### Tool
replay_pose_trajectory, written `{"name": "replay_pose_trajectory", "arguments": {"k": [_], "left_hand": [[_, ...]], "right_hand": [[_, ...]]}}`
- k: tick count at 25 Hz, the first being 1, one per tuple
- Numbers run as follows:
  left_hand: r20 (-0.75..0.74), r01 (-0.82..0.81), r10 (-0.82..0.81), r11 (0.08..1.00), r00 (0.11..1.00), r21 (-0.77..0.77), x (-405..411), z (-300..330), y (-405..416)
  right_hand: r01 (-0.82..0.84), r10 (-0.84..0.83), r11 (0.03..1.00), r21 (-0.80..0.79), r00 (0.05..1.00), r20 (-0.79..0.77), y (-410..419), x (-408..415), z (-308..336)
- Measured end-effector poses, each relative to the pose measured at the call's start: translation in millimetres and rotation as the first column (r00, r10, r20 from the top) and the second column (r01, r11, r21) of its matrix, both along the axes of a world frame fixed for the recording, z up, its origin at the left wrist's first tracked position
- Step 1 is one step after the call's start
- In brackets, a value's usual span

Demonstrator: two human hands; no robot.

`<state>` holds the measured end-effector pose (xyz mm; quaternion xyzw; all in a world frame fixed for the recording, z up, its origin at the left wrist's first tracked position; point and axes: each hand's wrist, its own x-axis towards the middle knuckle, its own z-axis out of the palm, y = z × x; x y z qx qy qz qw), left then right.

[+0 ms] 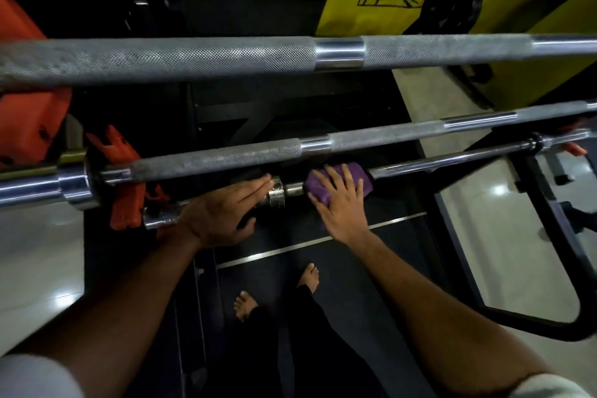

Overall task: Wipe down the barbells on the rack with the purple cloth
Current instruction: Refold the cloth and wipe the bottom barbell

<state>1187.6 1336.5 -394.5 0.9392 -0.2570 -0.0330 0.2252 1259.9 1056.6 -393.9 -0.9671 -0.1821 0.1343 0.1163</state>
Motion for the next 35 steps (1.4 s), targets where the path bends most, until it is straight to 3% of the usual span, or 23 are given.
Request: {"name": "replay_pose_trajectory", "arguments": {"k": [2,4,6,8,10,13,16,18,22,27,30,32,33,35], "left_hand": [[0.005,0.012,-0.012,1.0,1.0,-0.004,2,1,0],[-0.038,0.021,-0.02,0.999,0.999,0.031,2,-1,5],[-0.072,0.053,-0.046,0.994,0.996,0.098,3,-6,15],[-0.047,0.089,-0.083,0.981,0.995,0.169,2,-11,26],[0.021,0.076,-0.083,0.969,0.996,0.234,-3,-18,30],[0.081,0.048,-0.072,0.961,0.994,0.271,-5,-23,24],[0.043,0.032,-0.044,0.97,0.998,0.242,-5,-22,28],[0.053,0.027,-0.039,0.974,0.998,0.224,-3,-22,28],[0.046,0.052,-0.066,0.964,0.997,0.26,-3,-29,30],[0.013,0.038,-0.042,0.965,0.999,0.258,-1,-25,24],[0.012,0.038,-0.042,0.97,0.999,0.242,1,-22,26],[-0.008,0.03,-0.029,0.967,1.0,0.252,0,-16,24],[-0.036,0.008,0.001,0.965,0.999,0.26,0,-8,20],[-0.111,-0.022,0.056,0.96,0.992,0.28,6,4,14]], "right_hand": [[0.037,-0.034,0.994,0.102,0.999,-0.033,-15,-6,13],[0.006,-0.01,0.995,0.103,0.999,0.038,-21,-18,25],[-0.154,0.147,0.987,0.036,0.979,0.143,-11,-21,26],[-0.276,0.283,0.959,-0.061,0.948,0.149,11,-13,18],[-0.277,0.289,0.948,-0.156,0.955,0.065,35,0,8],[-0.19,0.162,0.96,-0.205,0.976,-0.148,64,38,9],[-0.128,0.055,0.963,-0.237,0.955,-0.29,88,67,16],[-0.133,0.094,0.974,-0.184,0.974,-0.205,87,64,10],[-0.193,0.2,0.98,-0.054,0.957,0.213,49,8,-9],[-0.058,0.063,0.985,-0.161,0.998,0.024,82,37,0],[0.003,-0.035,0.98,0.201,0.987,0.159,55,5,0],[0.166,-0.238,0.848,0.503,0.968,0.081,27,-44,0],[0.33,-0.389,0.691,0.643,0.92,-0.055,15,-60,7],[0.655,-0.621,0.147,0.741,0.644,-0.447,-9,-76,19]]}}
